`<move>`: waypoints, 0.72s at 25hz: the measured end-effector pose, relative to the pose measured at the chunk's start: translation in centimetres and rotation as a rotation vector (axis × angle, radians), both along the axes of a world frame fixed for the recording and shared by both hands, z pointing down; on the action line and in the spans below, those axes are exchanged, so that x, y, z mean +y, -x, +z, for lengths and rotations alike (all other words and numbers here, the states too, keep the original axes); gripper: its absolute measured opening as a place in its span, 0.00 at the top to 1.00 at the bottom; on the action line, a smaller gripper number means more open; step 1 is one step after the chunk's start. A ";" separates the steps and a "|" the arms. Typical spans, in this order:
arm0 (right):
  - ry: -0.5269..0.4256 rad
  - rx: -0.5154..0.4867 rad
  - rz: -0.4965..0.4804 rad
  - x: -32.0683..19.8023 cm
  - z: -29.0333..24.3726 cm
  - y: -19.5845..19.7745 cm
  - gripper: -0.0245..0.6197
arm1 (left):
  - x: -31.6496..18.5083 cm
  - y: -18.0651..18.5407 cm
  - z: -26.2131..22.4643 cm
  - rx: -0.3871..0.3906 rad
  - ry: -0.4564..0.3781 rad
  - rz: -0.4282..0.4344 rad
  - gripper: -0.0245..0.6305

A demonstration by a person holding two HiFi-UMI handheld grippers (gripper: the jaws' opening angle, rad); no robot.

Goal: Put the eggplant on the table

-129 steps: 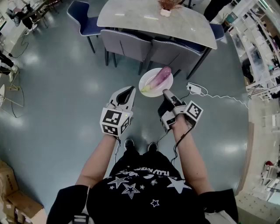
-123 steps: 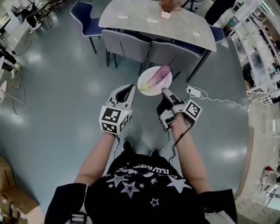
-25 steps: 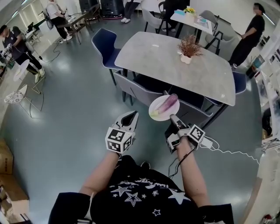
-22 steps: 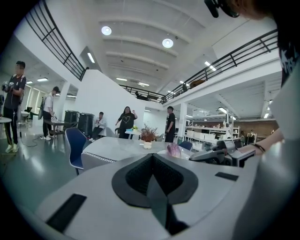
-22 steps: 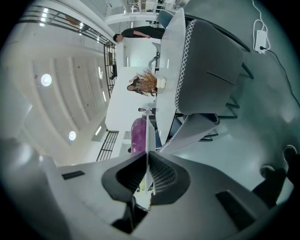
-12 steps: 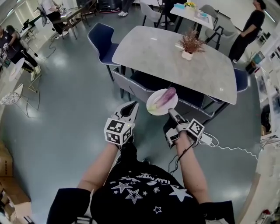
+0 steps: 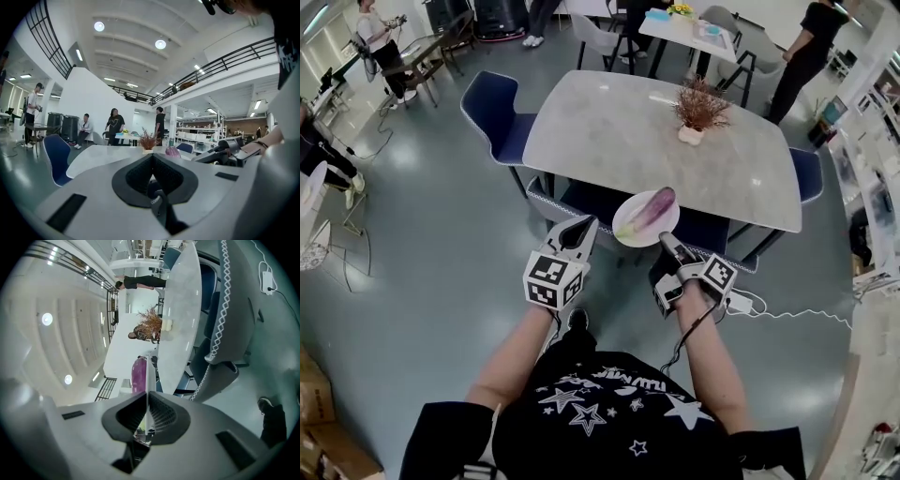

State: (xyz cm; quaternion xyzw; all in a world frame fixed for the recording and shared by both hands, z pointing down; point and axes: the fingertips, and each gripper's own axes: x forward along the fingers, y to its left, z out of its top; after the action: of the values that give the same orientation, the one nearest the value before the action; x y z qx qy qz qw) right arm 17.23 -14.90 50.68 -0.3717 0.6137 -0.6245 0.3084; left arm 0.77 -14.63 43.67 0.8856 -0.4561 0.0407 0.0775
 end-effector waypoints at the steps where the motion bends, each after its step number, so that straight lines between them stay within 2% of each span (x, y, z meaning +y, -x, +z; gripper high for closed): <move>1: 0.001 0.000 0.006 -0.9 0.0 0.4 0.93 | -1.0 0.4 -0.1 0.003 -0.002 0.007 0.95; 8: -0.005 0.000 0.045 -7.0 -1.4 5.0 0.93 | -7.5 4.8 -1.1 0.004 0.003 0.054 0.95; 18: 0.012 0.009 0.082 -10.0 -0.9 6.8 0.93 | -11.6 6.4 -1.2 0.042 0.000 0.092 0.95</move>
State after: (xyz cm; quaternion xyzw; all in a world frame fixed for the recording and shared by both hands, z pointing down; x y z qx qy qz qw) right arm 10.39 -24.86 49.78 -0.4010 0.5955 -0.6135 0.3288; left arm -5.65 -26.23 42.47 0.9063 -0.4131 0.0257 0.0851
